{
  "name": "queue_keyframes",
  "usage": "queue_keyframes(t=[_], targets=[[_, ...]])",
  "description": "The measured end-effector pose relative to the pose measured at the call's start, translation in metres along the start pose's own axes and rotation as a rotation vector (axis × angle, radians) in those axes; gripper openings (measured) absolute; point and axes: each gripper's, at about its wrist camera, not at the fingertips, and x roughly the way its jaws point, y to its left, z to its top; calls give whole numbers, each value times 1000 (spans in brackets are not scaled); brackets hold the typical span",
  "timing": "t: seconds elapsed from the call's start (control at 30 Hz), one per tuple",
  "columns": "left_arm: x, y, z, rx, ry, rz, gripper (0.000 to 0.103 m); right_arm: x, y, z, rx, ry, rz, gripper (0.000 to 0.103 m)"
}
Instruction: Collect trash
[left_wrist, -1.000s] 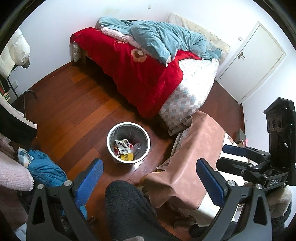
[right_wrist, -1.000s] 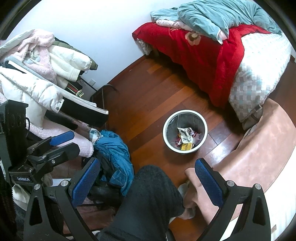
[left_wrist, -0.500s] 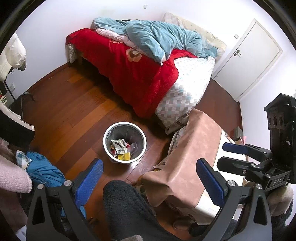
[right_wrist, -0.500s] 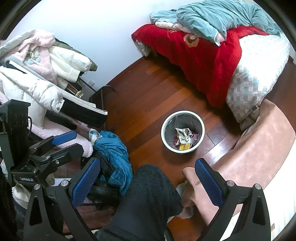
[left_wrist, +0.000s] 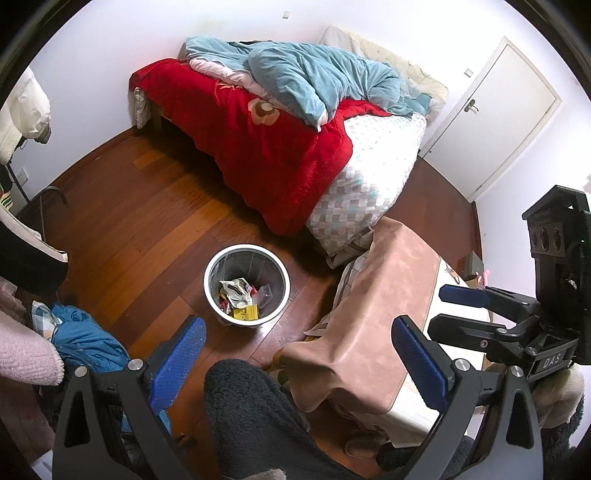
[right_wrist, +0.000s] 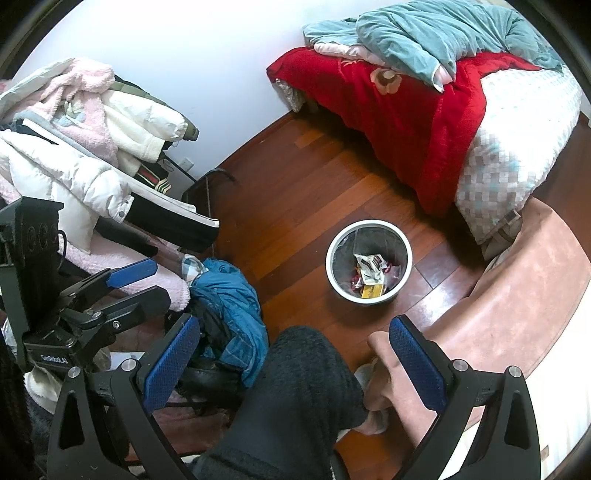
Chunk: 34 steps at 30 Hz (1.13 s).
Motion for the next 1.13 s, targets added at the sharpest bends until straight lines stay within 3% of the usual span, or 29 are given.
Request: queue_keyframes(t=[1.13], targets=[[-4, 4, 2, -5, 0, 1, 103, 3, 1, 0, -3, 6, 7, 103]])
